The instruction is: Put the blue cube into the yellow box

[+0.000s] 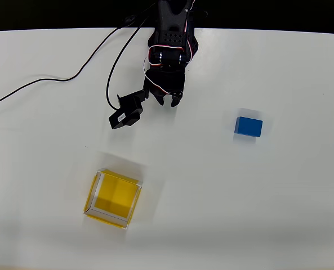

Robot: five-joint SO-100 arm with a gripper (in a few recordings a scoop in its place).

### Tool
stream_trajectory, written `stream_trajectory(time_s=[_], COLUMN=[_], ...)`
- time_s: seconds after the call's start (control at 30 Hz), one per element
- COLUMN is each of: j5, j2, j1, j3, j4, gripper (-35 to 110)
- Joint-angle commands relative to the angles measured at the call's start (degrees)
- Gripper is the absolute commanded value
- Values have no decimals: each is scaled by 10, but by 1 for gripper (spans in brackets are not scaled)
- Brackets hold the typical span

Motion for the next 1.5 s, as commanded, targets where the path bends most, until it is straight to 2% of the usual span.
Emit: stream_trajectory(time_s=[0.0,1.1,1.2,1.4,1.47], j5=[-4,-4,-3,2,-69], j2=[15,16,16,15,12], j1=[11,2,11,2,17], j3=[16,16,16,16,16], j4=[4,4,4,3,6], gripper=[11,11,16,15,15])
